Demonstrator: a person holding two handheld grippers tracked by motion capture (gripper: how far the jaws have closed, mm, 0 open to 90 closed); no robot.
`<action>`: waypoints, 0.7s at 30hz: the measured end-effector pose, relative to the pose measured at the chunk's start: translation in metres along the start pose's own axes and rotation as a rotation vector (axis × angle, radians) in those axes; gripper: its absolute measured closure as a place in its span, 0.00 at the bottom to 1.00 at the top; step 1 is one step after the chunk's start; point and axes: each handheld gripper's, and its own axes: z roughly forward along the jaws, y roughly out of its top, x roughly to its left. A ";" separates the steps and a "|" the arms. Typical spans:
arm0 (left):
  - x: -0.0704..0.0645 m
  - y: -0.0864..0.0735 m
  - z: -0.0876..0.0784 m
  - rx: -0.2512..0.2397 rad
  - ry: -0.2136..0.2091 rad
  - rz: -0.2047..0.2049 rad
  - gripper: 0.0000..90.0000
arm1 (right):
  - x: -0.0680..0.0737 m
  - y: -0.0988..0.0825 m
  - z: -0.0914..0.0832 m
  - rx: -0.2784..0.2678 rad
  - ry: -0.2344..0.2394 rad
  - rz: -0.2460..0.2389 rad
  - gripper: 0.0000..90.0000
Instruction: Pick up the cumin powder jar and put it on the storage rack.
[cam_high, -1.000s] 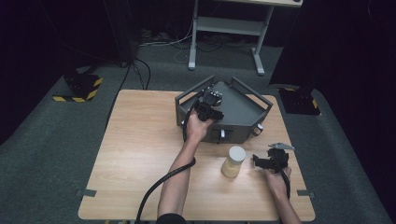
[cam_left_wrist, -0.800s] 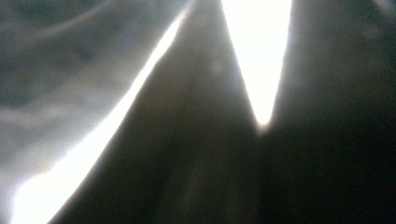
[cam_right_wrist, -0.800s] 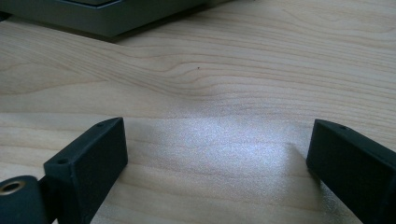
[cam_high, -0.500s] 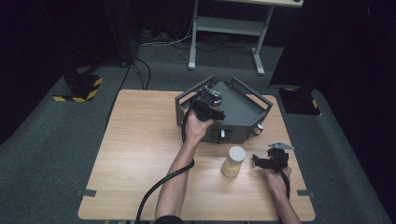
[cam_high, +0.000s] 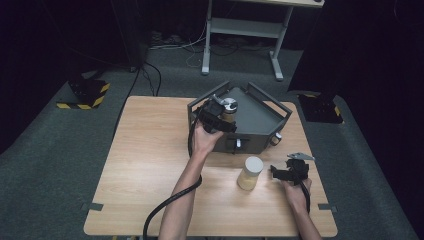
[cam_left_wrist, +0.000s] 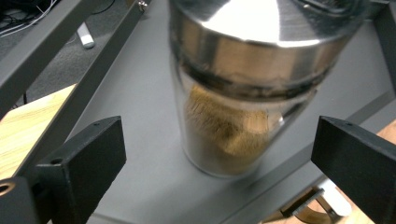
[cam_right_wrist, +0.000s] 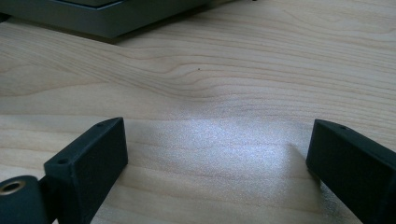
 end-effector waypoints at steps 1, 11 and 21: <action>0.002 -0.005 -0.004 -0.010 -0.001 -0.012 0.03 | 0.000 0.000 0.000 0.000 0.000 0.001 0.05; 0.005 -0.035 -0.027 -0.046 -0.001 -0.006 0.04 | 0.000 0.000 0.000 0.000 0.000 0.000 0.05; 0.004 -0.066 -0.045 -0.057 0.033 -0.003 0.02 | 0.000 0.000 0.000 0.001 0.000 0.000 0.05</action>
